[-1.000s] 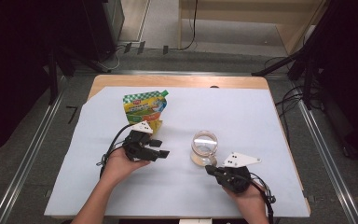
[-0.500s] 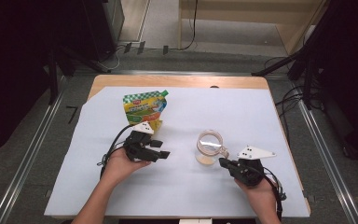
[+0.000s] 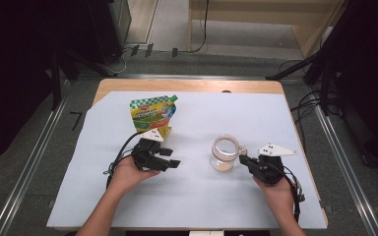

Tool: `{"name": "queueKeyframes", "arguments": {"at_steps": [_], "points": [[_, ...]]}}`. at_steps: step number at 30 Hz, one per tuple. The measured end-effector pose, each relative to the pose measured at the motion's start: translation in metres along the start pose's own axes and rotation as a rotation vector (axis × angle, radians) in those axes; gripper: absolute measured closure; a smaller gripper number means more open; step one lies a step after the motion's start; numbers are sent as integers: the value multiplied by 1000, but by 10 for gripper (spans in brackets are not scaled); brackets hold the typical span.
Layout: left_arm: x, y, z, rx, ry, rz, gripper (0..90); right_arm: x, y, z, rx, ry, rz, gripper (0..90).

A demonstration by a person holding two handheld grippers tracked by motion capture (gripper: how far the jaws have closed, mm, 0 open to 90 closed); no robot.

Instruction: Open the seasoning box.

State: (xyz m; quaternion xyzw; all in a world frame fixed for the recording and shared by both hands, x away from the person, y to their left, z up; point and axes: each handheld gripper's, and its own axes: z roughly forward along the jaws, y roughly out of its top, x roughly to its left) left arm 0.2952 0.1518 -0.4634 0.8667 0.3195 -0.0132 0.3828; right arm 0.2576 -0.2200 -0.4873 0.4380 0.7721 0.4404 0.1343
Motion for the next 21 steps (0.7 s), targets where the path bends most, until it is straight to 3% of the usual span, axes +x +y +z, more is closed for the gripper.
{"name": "queueKeyframes", "arguments": {"at_steps": [6,12,21], "points": [[-1,1,2,0,-9,6,422,-10,4,9,0,-11,17,900],[-2,1,2,2,-9,8,419,-15,8,20,-6,-29,-10,900],[-5,3,4,-16,-23,21,422,-22,14,32,14,-19,-1,900]]}}
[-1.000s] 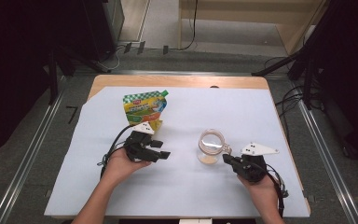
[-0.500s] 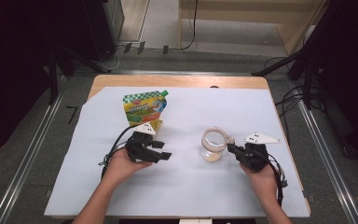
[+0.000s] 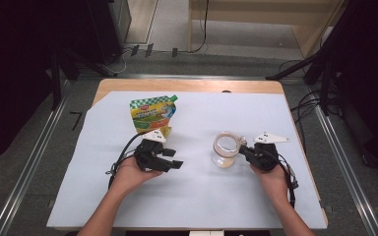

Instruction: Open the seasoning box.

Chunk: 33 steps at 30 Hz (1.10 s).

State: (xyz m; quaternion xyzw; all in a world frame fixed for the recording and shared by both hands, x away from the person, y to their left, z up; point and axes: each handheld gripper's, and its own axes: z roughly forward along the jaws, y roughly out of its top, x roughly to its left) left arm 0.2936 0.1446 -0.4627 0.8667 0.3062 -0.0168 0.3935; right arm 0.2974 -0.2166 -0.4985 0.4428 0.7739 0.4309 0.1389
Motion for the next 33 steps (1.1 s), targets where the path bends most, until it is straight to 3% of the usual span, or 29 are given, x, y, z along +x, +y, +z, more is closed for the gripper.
{"name": "queueKeyframes", "arguments": {"at_steps": [7,15,25,29,33], "points": [[-3,5,4,-8,-39,13,373,1,0,2,4,45,18,900],[-8,15,10,-8,-58,50,333,-1,1,1,22,16,16,900],[-11,33,13,-18,-62,90,345,-6,2,-16,14,50,4,900],[-8,41,15,-5,-104,74,307,-11,3,-24,25,32,-5,900],[-9,47,19,10,-111,99,305,-18,4,-25,31,17,0,900]]}}
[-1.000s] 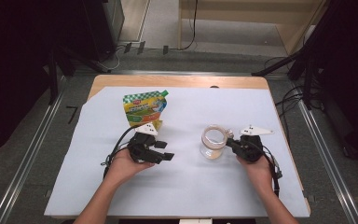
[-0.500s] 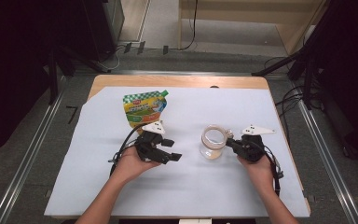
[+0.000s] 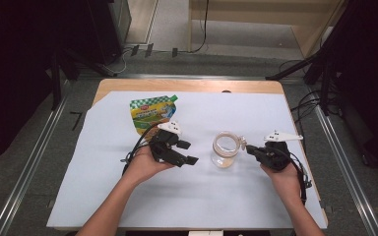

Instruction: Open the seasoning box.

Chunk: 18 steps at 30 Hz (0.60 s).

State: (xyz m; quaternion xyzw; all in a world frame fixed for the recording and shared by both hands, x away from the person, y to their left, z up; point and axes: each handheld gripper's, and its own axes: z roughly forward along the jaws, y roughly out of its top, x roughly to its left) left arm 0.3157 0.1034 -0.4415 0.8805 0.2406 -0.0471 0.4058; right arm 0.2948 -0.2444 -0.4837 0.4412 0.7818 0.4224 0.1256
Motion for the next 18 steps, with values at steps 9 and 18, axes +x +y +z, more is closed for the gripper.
{"name": "queueKeyframes", "arguments": {"at_steps": [9,18], "points": [[1,24,9,6,-15,16,256,-13,4,12,7,-10,24,900],[1,33,22,-12,-10,26,247,-15,4,30,15,-3,-1,900]]}}
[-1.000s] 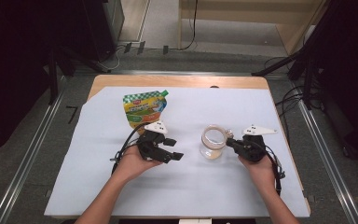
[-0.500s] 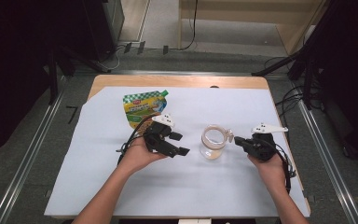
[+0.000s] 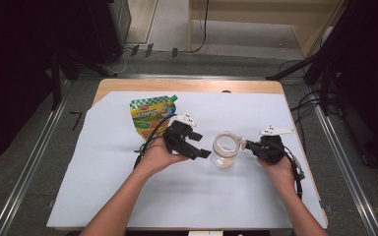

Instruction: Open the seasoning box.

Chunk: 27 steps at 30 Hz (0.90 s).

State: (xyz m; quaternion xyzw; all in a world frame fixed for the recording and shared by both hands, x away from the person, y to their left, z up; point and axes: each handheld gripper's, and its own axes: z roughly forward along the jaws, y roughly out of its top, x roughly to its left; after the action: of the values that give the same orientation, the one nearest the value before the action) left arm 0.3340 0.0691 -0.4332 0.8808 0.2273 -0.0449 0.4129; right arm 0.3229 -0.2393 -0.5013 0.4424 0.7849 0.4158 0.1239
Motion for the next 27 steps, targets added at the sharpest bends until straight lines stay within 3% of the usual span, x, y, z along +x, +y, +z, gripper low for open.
{"name": "queueKeyframes", "arguments": {"at_steps": [8,12,19,27], "points": [[-4,3,14,10,-37,1,181,0,-1,2,10,-8,-1,900],[-8,5,23,19,-19,37,141,1,-1,3,21,-10,10,900],[-10,9,37,17,-9,46,129,4,-1,2,24,-13,4,900],[-10,12,49,14,48,87,140,5,-1,3,23,-13,13,900]]}}
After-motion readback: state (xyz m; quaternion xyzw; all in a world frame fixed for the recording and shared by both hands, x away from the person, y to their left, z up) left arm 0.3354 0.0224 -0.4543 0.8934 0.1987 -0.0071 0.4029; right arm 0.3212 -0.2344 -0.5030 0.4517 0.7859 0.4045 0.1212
